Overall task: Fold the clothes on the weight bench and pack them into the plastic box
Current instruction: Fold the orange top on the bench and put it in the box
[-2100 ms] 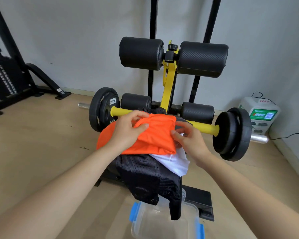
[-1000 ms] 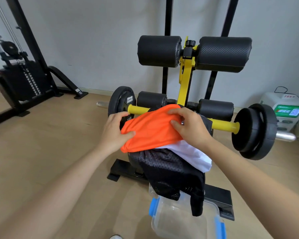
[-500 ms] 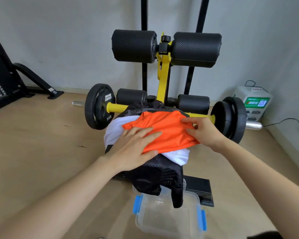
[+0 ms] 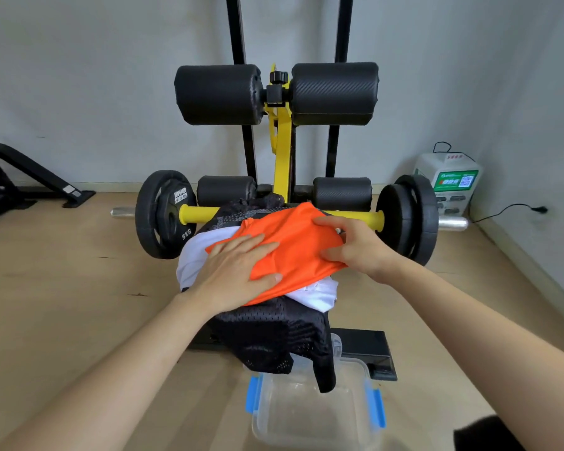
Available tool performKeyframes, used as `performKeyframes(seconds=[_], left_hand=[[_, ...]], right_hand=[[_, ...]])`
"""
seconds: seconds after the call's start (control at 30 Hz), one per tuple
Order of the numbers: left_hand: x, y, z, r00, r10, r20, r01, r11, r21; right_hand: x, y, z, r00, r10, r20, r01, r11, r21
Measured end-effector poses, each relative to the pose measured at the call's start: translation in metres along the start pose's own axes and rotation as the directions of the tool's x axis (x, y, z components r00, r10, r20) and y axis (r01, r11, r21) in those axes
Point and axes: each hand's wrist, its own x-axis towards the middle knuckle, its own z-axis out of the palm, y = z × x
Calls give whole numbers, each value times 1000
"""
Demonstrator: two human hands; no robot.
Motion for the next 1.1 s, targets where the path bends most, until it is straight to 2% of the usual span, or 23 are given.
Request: performKeyframes(seconds=[0.2,0.3,0.37,0.47,0.57,0.67,0.77,0.83,0.93,0.97,1.03,1.1], left_hand=[[-2,2,2,999,-14,40,16,999,-51],[-7,-11,-10,1000,13,-10,-16,949,-316],[-15,-30,-20,995,-23,-93,-17,913,-408],[-30,-56,-30,987,-82,-138,24,925,-379],[-43,-67,-23,992,-52,-119,9,942,-337],[-49,-73,-13,995,-38,-92,5,943,-332],[-51,-79,-17,989,-102,-106,55,926,-374],[-52,-83,-22,962,-182,-203,90,914,-395],[-49,-78,-28,882,-260,-393,81,906,-416],[-47,-73,-30,878,-236,-417,47,908,-416],[-43,-63,-31,915,-146,-375,-27,907,-420],[-39,-56,-27,956,-40,-292,-73,928,-367]], right_hand=[[1,-27,11,991,-126,-50,132,976,173],[2,-36,19,984,-179,-20,179,967,183],[2,-41,23,978,-210,0,208,966,153],[1,-48,33,966,-257,33,252,961,115],[-2,-53,48,953,-292,80,289,956,55],[-5,-54,67,939,-318,131,330,941,-80],[-11,-52,89,920,-329,214,372,904,-209],[-15,-50,101,904,-329,272,398,879,-262],[-23,-50,106,859,-361,363,484,804,-346],[-26,-49,105,840,-377,389,513,786,-346],[-32,-47,101,822,-404,402,525,811,-258],[-35,-44,95,847,-419,326,480,867,-135]])
